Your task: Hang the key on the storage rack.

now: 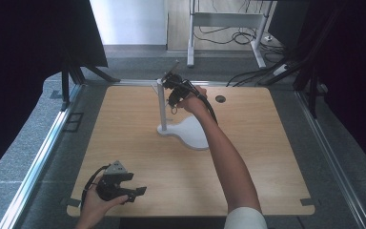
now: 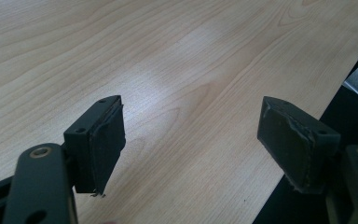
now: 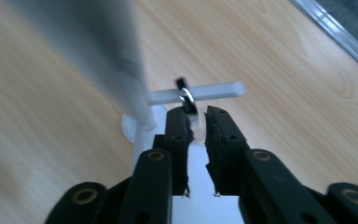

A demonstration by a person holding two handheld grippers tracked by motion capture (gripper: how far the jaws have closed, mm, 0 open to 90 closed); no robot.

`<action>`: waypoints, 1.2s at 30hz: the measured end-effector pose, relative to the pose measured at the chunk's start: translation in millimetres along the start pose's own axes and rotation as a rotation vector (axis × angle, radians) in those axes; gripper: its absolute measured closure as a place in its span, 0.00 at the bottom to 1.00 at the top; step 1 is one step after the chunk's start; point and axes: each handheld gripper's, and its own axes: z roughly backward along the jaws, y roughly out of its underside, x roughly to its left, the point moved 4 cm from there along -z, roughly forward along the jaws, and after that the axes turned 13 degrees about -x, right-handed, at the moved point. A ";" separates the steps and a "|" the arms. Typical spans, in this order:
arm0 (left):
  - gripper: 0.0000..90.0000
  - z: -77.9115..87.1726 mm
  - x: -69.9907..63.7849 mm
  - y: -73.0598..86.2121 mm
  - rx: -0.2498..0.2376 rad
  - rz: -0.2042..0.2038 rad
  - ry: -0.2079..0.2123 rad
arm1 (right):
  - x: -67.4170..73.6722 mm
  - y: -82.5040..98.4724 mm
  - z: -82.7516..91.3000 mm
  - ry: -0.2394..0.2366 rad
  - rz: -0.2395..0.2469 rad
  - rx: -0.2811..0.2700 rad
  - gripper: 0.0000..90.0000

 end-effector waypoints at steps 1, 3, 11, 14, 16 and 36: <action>0.26 -0.1 -0.2 -0.1 0.000 -0.001 0.001 | 1.8 1.2 0.4 -0.007 0.005 0.003 0.85; 0.26 -0.5 -0.7 -0.1 0.001 -0.002 0.000 | 4.5 3.7 2.6 -0.008 0.011 -0.005 0.83; 0.26 -3.2 -1.2 1.0 0.014 -0.006 -0.001 | 10.6 22.4 22.1 -0.033 -0.003 -0.065 0.69; 0.26 -4.5 -1.6 1.3 0.016 -0.007 -0.002 | 10.1 33.3 31.0 -0.051 -0.020 -0.096 0.68; 0.26 -5.3 -1.9 1.7 0.021 -0.010 -0.002 | 9.5 42.5 36.8 -0.070 -0.026 -0.111 0.66; 0.26 -9.3 -0.1 4.5 0.041 -0.004 -0.025 | 15.0 180.6 78.4 -0.126 -0.084 -0.219 0.59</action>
